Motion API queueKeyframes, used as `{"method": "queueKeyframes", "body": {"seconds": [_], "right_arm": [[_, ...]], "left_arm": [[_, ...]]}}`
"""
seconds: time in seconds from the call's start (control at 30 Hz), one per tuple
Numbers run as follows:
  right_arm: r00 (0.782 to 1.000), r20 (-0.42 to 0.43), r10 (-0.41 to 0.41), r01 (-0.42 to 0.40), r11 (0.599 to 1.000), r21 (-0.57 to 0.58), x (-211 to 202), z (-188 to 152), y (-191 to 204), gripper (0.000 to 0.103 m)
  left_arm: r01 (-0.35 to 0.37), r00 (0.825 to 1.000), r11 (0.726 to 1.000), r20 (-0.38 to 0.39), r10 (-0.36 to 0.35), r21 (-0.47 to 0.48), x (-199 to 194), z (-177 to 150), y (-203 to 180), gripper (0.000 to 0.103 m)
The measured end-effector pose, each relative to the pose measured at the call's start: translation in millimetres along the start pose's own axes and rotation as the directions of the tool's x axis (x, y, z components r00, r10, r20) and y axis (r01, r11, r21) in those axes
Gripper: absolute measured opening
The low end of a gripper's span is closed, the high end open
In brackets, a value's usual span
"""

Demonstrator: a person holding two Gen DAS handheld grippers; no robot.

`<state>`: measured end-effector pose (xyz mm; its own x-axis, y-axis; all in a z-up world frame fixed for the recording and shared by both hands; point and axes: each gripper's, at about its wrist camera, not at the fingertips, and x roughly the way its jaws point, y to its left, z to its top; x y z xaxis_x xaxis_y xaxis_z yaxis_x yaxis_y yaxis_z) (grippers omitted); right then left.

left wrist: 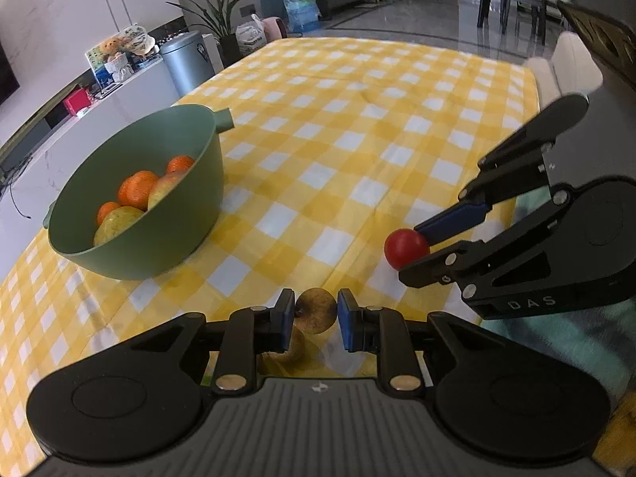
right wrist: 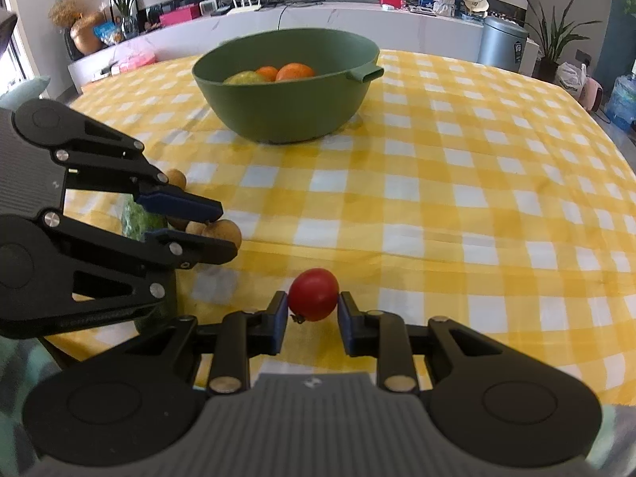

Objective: Organize fruits
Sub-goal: 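Carry the kiwi and cherry tomato over the green colander, then lower the kiwi and tomato into the colander and open both tools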

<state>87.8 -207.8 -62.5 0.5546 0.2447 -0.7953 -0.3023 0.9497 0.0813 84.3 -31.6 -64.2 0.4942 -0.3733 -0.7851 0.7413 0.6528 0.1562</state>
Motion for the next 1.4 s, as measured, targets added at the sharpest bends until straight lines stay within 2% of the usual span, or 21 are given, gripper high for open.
{"method": "queueKeyframes", "body": {"seconds": [0.2,0.5,0.7,0.93,1.03,1.17,1.4], "right_arm": [[0.999,0.036,0.029,-0.03,0.999,0.022,-5.9,3.4,-2.1,0.023],[0.988,0.138,0.074,-0.078,0.997,0.027,-14.5,21.6,-2.5,0.023],[0.979,0.19,0.071,-0.071,0.997,-0.01,-11.0,52.4,-3.5,0.023],[0.964,0.249,0.092,-0.082,0.995,-0.052,1.0,104.2,-3.4,0.023],[0.965,0.24,0.111,-0.1,0.993,-0.058,14.7,124.8,-2.6,0.023],[0.968,0.219,0.119,-0.107,0.992,-0.066,34.1,145.4,-3.3,0.023],[0.984,0.151,0.094,-0.083,0.994,-0.075,75.5,175.9,-7.8,0.023]], "left_arm": [[0.016,0.999,0.994,0.046,-0.011,-0.111,-9.4,4.1,19.4,0.025],[-0.036,0.991,0.967,0.119,0.068,-0.251,-17.7,11.1,49.2,0.025],[-0.044,0.977,0.921,0.175,0.121,-0.387,-21.0,19.5,88.8,0.025],[-0.032,0.961,0.863,0.223,0.166,-0.504,-18.9,24.7,126.8,0.025],[-0.045,0.955,0.851,0.228,0.19,-0.523,-13.9,28.2,138.8,0.025],[-0.016,0.952,0.817,0.241,0.189,-0.577,-4.8,30.5,159.4,0.025],[0.013,0.956,0.764,0.232,0.18,-0.645,15.5,31.6,184.9,0.025]]}}
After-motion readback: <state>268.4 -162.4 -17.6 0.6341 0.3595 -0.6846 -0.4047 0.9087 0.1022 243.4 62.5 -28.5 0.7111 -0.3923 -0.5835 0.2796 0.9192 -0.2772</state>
